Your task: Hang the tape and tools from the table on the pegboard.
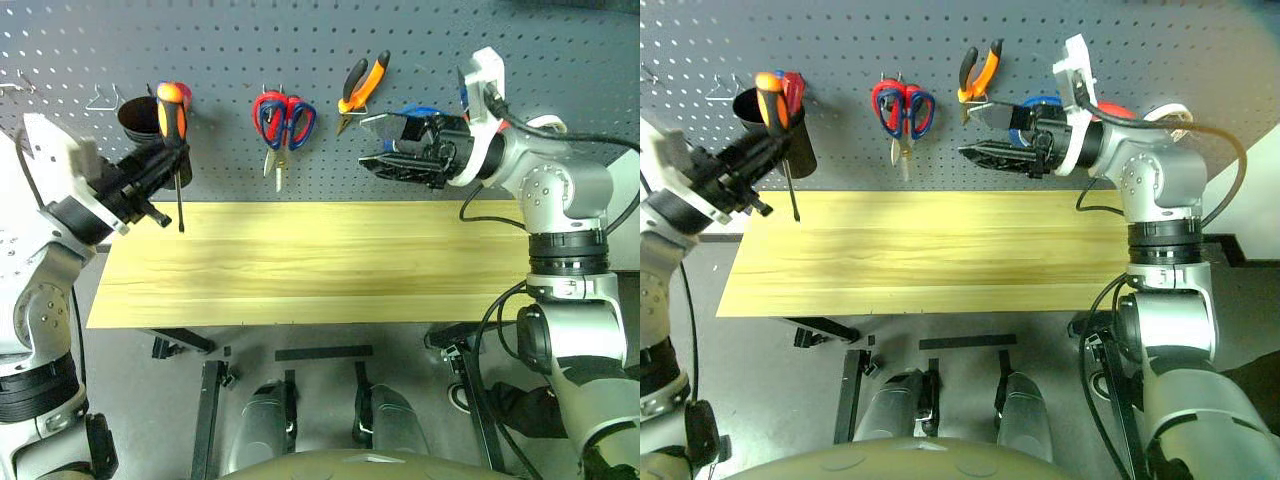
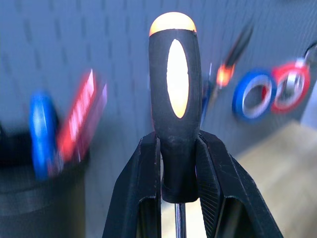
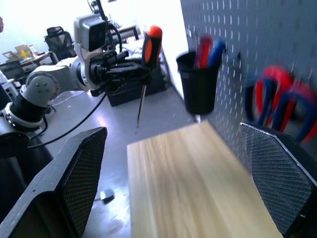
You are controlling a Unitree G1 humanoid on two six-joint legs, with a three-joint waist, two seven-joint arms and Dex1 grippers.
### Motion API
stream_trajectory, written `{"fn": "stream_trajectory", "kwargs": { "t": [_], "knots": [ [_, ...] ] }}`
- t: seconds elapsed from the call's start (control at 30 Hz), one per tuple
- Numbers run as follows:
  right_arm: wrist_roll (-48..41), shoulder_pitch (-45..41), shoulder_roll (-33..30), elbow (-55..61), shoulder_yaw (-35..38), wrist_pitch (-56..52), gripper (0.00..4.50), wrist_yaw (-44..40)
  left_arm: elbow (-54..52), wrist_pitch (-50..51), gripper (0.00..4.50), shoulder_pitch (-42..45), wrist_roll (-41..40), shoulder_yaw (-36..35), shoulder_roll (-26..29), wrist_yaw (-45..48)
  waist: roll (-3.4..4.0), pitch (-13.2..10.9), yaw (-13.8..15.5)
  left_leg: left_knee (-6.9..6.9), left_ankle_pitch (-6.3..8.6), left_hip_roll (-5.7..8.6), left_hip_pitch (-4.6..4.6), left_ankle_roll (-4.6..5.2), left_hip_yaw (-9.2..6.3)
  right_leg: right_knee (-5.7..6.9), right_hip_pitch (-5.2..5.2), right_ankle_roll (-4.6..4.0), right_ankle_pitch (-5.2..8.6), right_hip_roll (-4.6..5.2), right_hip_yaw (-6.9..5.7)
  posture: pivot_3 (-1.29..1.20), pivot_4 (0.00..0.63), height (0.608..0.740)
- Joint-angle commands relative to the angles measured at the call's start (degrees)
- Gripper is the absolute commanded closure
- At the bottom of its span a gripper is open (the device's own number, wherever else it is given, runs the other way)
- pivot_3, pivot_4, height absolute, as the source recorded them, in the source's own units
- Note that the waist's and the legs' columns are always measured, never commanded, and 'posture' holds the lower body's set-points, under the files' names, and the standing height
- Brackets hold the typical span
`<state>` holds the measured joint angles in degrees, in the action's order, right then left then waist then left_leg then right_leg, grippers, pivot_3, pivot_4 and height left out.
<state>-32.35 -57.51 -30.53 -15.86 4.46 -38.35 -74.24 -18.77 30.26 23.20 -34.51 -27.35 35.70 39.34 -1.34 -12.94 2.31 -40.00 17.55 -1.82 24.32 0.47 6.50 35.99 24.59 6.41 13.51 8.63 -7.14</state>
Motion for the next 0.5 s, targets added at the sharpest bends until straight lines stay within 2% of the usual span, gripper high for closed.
{"fn": "stream_trajectory", "kwargs": {
  "t": [0.03, 0.23, 0.5],
  "knots": [
    [-1.04, -2.64, -0.76, 0.55, 1.03, 1.21, 0.0, -0.19, 2.14, -5.61, 3.89, 4.92, 0.47, -1.0, 0.44, -1.9, 0.01, 0.45, 0.0, 0.0, -0.01, 0.0, 0.0, -0.01, 0.0, 0.0, 0.0, 0.0, 0.0, -0.01, 0.0, 0.13, 0.08, 0.74],
    [-0.6, -2.98, -0.34, 0.02, 0.76, 2.11, 0.0, 0.1, 11.28, -14.28, 3.89, 16.54, 7.19, 2.71, 0.69, -6.98, -0.26, 1.37, 0.12, -0.04, -0.01, 0.02, 0.0, -0.02, -0.04, 0.0, -0.06, 0.0, 0.0, 0.0, -0.01, 0.12, 0.075, 0.74],
    [-0.77, -1.88, -0.82, 1.54, 0.76, 1.73, 0.0, 1.43, 28.14, -26.15, 3.89, 26.59, 13.14, 6.72, -0.02, -7.43, -0.17, 1.85, -0.2, -0.03, -0.02, 0.02, -0.03, -0.02, -0.04, 0.0, -0.08, 0.0, 0.0, -0.03, -0.04, 0.09, 0.078, 0.74]
  ]
}}
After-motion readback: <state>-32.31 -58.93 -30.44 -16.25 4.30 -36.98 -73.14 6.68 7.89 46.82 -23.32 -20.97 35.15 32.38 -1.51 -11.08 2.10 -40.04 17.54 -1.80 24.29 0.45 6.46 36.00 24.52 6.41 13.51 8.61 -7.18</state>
